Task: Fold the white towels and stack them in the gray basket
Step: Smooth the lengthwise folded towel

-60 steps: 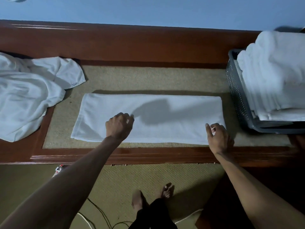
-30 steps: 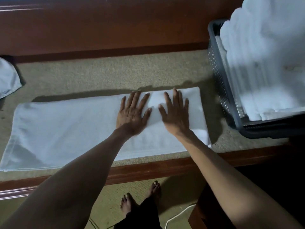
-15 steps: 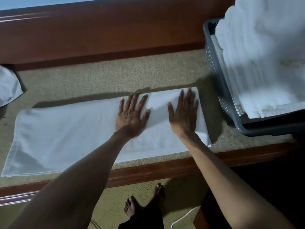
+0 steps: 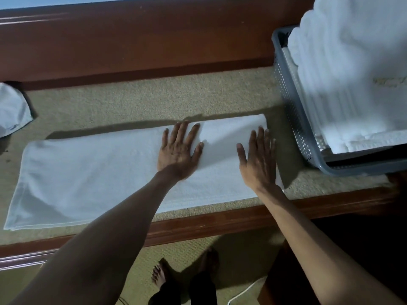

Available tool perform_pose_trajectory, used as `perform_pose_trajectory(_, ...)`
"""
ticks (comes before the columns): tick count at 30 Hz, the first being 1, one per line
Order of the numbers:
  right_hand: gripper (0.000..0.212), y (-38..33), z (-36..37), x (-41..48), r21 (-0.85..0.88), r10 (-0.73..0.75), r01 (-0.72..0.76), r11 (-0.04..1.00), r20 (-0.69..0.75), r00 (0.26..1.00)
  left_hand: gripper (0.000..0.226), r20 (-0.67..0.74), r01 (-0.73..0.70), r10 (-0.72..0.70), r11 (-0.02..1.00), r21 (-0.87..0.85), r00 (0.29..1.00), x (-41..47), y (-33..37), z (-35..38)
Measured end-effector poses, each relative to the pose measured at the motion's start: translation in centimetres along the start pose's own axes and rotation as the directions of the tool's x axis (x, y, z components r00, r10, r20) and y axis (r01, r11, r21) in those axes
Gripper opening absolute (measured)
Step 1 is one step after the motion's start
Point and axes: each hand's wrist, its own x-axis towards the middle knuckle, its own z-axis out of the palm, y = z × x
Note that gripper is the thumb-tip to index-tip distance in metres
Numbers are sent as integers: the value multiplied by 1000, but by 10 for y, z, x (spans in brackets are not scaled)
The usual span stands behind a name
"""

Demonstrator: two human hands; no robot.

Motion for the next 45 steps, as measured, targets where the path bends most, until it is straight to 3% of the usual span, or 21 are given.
perform_pose_trajectory(5,64,-79,20,8,341,-125,118,932,0,992,64,14,6,-6,1000,-15,1000,0,-3,2)
perform_pose_trajectory(11,59,-89,40,11,99,-115,119,988,-53,992,64,23,-44,45,998,-53,999,-12,-27,0)
perform_pose_trajectory(19,59,-98,37,9,6,-95,96,995,-56,994,68,11,240,-240,971,-12,971,-75,-137,-27)
perform_pose_trajectory(23,63,-145,44,6,93,132,-131,987,-7,991,66,-31,303,-305,952,-43,952,-97,-168,-32)
perform_pose_trajectory(28,55,-245,77,-29,163,-191,196,967,-44,981,65,-44,276,-280,957,-90,959,-97,-171,-29)
perform_pose_trajectory(30,54,-253,84,-35,128,-148,154,980,-54,988,65,-52,266,-271,960,-91,961,-105,-184,-31)
perform_pose_trajectory(34,57,-253,81,-35,62,-117,119,991,-28,993,69,-73,426,-433,900,-91,899,-139,-236,-44)
perform_pose_trajectory(38,60,-258,78,-36,66,-99,100,993,-11,995,73,-43,497,-503,862,-96,863,-174,-281,-57)
perform_pose_trajectory(45,60,-258,78,-38,18,-115,116,993,-30,993,79,-81,623,-634,772,-127,769,-149,-273,-69)
